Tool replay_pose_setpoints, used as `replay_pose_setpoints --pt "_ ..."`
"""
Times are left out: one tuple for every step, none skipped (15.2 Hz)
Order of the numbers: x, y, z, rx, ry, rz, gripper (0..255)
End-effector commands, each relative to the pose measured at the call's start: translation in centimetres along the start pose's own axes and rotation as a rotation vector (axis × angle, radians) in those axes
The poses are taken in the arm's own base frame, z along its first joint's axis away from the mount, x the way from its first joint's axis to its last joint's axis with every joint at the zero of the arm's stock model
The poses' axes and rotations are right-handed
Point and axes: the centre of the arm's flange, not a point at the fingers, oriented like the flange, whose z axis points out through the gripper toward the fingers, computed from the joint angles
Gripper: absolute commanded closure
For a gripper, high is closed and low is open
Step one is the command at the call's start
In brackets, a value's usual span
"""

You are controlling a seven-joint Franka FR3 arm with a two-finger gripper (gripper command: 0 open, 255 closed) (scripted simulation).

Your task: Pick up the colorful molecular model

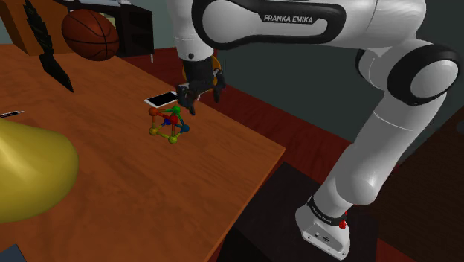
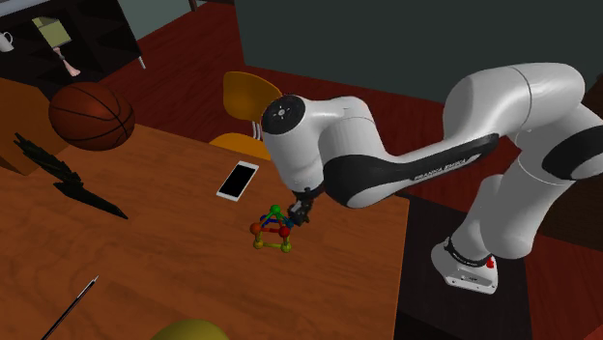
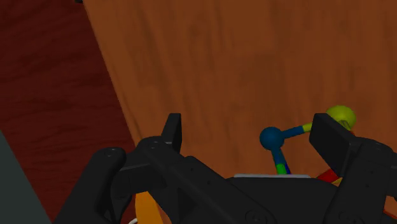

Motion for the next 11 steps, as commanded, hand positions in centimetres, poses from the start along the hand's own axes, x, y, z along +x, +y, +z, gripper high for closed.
replay_pose_setpoints --pt "1.5 -2.6 -0.2 -0.011 -0.014 0.010 0" --pt "2.1 -3.9 -0.4 -0.017 -0.021 0.014 0" --pt "2.7 -5.2 -0.6 -0.022 -0.028 0.017 0" --pt "3.4 -6.5 -0.7 -0.028 -0.034 0.021 0" --pt "4.0 -7.8 -0.9 -0.033 -0.041 0.025 0" --pt "4.6 -8.8 -1.0 -0.038 -0.046 0.027 0" --pt "4.6 -8.9 -0.5 -0.038 -0.046 0.027 0" --pt "4.6 -9.1 0.0 -0.038 -0.046 0.027 0" --pt "4.7 -9.2 0.6 -0.038 -0.046 0.027 0" --pt "4.7 -9.3 1.1 -0.038 -0.046 0.027 0" --pt "4.7 -9.5 1.6 -0.038 -0.046 0.027 0"
